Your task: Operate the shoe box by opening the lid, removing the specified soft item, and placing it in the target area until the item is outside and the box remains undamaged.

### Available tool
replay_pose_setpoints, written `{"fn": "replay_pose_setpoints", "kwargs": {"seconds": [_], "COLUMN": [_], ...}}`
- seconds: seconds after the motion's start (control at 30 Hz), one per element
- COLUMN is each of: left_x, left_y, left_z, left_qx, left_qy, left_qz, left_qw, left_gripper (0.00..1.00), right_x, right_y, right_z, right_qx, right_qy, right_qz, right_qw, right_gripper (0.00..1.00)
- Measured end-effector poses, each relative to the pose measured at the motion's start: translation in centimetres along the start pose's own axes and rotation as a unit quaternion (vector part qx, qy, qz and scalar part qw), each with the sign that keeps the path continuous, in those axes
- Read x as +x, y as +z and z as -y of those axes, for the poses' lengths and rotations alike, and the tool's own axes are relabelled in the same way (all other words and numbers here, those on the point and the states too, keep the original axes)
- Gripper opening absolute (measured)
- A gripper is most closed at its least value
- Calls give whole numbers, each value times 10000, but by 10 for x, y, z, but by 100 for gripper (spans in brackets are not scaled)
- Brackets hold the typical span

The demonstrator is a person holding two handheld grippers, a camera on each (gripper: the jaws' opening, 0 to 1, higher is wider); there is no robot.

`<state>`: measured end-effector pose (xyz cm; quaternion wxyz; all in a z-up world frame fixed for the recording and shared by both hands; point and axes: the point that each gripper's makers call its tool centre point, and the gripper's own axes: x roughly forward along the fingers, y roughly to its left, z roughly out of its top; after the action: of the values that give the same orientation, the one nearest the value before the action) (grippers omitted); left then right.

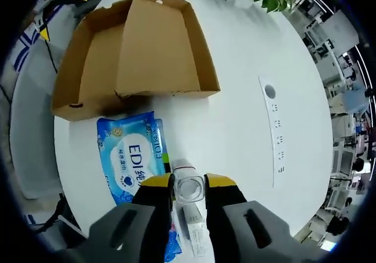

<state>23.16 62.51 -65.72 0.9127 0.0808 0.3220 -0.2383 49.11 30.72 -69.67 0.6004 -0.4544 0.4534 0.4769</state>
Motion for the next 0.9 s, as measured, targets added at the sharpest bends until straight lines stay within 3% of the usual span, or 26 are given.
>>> {"fn": "replay_pose_setpoints", "kwargs": {"seconds": [0.37,0.9], "left_x": [0,-4], "left_y": [-1,-1], "left_z": [-4,-40], "left_qx": [-84,-506], "left_qy": [95,818], "left_qz": [-24,-16], "left_qw": [9999,9954], "left_gripper": [83,45], "right_x": [-2,-26], "right_y": [-1,18], "right_z": [-2,3], "right_qx": [-115,-3], "right_qy": [-9,-369], "right_qz": [3,326], "right_qw": [9999,9988], "right_gripper": [21,24]}}
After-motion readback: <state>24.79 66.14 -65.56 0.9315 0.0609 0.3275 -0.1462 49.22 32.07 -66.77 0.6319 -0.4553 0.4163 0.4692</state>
